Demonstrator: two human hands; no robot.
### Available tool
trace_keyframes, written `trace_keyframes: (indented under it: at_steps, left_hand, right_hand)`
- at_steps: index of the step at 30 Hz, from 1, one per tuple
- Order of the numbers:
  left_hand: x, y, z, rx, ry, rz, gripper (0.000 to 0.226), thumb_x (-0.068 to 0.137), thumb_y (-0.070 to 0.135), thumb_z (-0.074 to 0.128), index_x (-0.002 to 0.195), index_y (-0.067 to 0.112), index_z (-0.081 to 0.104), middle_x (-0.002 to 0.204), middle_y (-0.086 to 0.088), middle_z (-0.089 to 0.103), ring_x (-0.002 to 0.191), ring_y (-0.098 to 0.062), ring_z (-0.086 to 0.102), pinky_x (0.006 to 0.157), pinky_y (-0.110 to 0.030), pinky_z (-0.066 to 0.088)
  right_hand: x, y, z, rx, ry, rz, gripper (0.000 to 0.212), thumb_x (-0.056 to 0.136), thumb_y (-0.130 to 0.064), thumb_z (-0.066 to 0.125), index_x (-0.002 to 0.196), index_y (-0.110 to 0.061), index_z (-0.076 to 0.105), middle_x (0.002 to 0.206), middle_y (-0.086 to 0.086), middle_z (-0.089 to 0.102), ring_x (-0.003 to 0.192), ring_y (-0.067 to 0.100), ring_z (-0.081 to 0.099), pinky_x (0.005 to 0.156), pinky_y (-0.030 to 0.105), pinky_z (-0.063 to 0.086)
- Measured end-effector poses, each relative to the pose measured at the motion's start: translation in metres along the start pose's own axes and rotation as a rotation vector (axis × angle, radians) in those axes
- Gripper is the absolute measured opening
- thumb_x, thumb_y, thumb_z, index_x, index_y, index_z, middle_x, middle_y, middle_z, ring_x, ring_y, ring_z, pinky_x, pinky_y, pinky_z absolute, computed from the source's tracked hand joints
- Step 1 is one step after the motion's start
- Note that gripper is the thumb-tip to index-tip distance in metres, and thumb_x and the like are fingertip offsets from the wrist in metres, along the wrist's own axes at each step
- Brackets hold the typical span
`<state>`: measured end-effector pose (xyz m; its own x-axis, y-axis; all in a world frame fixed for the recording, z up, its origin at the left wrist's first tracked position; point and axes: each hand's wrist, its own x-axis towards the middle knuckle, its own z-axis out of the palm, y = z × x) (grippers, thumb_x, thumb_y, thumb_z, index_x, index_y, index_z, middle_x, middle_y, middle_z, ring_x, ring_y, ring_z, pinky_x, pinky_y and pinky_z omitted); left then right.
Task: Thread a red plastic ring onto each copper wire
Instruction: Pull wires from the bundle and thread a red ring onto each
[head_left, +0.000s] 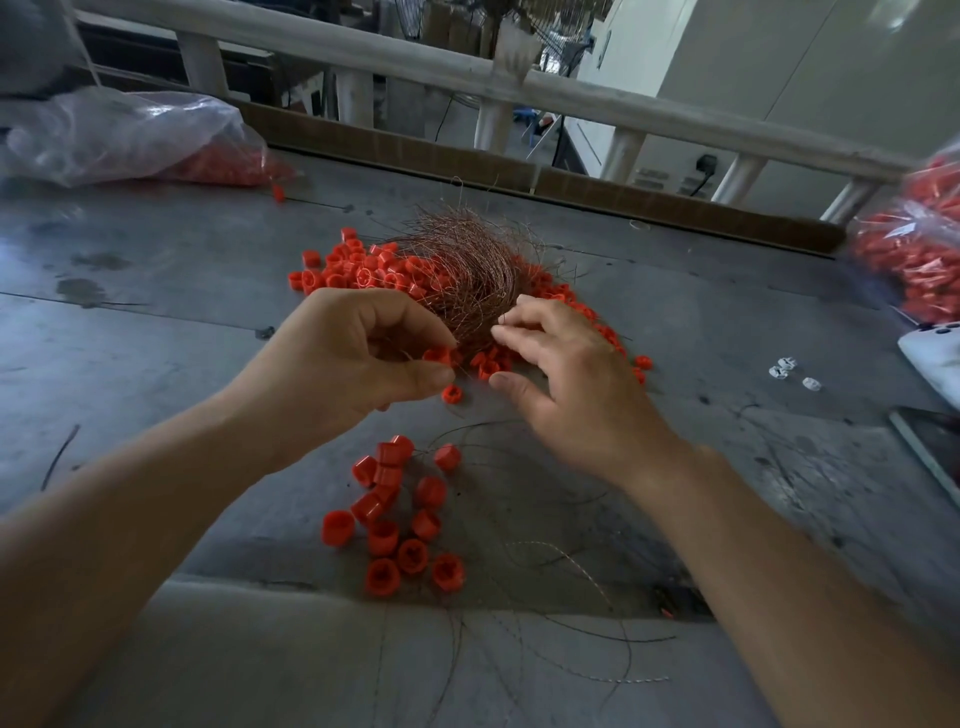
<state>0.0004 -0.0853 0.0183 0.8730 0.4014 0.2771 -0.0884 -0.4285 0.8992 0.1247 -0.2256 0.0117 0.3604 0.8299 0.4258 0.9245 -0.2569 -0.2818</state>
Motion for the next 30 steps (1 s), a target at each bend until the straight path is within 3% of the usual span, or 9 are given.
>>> trace_keyframes:
  at_steps: [2, 4, 6, 8, 12, 15, 19, 26, 30]
  left_hand:
    - [0.000, -0.001, 0.000, 0.033, 0.012, 0.031, 0.021, 0.050, 0.036, 0.068, 0.071, 0.035, 0.066, 0.067, 0.017, 0.066, 0.054, 0.003, 0.056, 0.053, -0.008, 0.045]
    - [-0.001, 0.000, -0.001, 0.037, 0.021, 0.065, 0.025, 0.048, 0.043, 0.069, 0.072, 0.036, 0.068, 0.072, 0.016, 0.067, 0.058, 0.000, 0.058, 0.058, -0.011, 0.048]
    - [-0.001, 0.001, -0.002, 0.019, 0.018, 0.100, 0.032, 0.048, 0.047, 0.069, 0.077, 0.035, 0.069, 0.081, 0.012, 0.068, 0.064, -0.003, 0.060, 0.063, -0.015, 0.052]
    - [-0.002, 0.002, -0.002, 0.008, 0.005, 0.114, 0.034, 0.048, 0.048, 0.068, 0.081, 0.037, 0.068, 0.080, 0.012, 0.068, 0.066, -0.005, 0.063, 0.065, -0.017, 0.054]
    - [-0.001, 0.002, -0.001, -0.019, 0.018, 0.096, 0.032, 0.046, 0.045, 0.068, 0.078, 0.040, 0.068, 0.078, 0.013, 0.069, 0.067, -0.007, 0.066, 0.065, -0.016, 0.054]
    - [0.000, 0.003, -0.002, -0.028, 0.043, 0.094, 0.024, 0.047, 0.037, 0.070, 0.070, 0.040, 0.067, 0.077, 0.016, 0.069, 0.067, -0.007, 0.066, 0.064, -0.014, 0.053]
    - [-0.002, 0.005, -0.002, -0.047, 0.040, 0.086, 0.025, 0.045, 0.030, 0.072, 0.070, 0.035, 0.069, 0.074, 0.013, 0.069, 0.064, -0.007, 0.065, 0.063, -0.017, 0.055]
    - [-0.003, 0.008, -0.003, -0.057, 0.014, 0.084, 0.031, 0.044, 0.037, 0.070, 0.075, 0.039, 0.070, 0.077, 0.014, 0.070, 0.067, -0.005, 0.066, 0.064, -0.013, 0.053]
    - [-0.004, 0.009, -0.002, -0.058, 0.009, 0.088, 0.038, 0.044, 0.038, 0.071, 0.082, 0.034, 0.070, 0.075, 0.015, 0.070, 0.064, -0.003, 0.065, 0.061, -0.011, 0.051]
  right_hand:
    - [-0.001, -0.004, -0.003, 0.060, 0.104, -0.044, 0.027, 0.080, -0.013, 0.063, 0.104, 0.000, 0.066, 0.107, 0.011, 0.061, 0.112, 0.023, 0.053, 0.097, 0.028, 0.036]
    - [-0.003, -0.008, -0.007, 0.128, 0.195, -0.093, 0.014, 0.076, -0.007, 0.064, 0.088, 0.000, 0.069, 0.093, 0.009, 0.063, 0.093, 0.021, 0.061, 0.084, 0.024, 0.047]
    - [-0.004, -0.011, -0.008, 0.184, 0.234, -0.121, 0.005, 0.076, 0.000, 0.065, 0.080, 0.000, 0.064, 0.083, 0.003, 0.057, 0.079, 0.012, 0.058, 0.072, 0.016, 0.046]
    - [-0.005, -0.013, -0.007, 0.221, 0.245, -0.120, 0.009, 0.077, 0.004, 0.064, 0.082, 0.000, 0.059, 0.080, -0.003, 0.051, 0.072, 0.007, 0.052, 0.067, 0.015, 0.045]
    - [-0.005, -0.015, -0.009, 0.238, 0.293, -0.130, 0.014, 0.081, 0.003, 0.060, 0.095, 0.000, 0.061, 0.085, -0.002, 0.054, 0.080, 0.007, 0.054, 0.073, 0.014, 0.047]
    - [-0.005, -0.015, -0.015, 0.170, 0.354, -0.182, 0.011, 0.082, 0.004, 0.060, 0.089, 0.000, 0.067, 0.086, -0.001, 0.055, 0.080, 0.006, 0.052, 0.072, 0.008, 0.042]
    - [-0.006, -0.018, -0.023, 0.176, 0.415, -0.152, 0.003, 0.079, -0.002, 0.065, 0.081, -0.003, 0.067, 0.079, -0.004, 0.054, 0.066, -0.003, 0.046, 0.065, 0.006, 0.039]
    - [-0.011, -0.025, -0.031, 0.261, 0.408, -0.107, 0.006, 0.081, -0.009, 0.063, 0.077, -0.012, 0.059, 0.073, -0.001, 0.054, 0.063, 0.009, 0.048, 0.058, 0.009, 0.037]
    - [-0.012, -0.028, -0.029, 0.255, 0.366, -0.097, 0.006, 0.080, -0.010, 0.063, 0.075, -0.010, 0.060, 0.072, -0.004, 0.052, 0.063, 0.003, 0.046, 0.058, 0.008, 0.036]
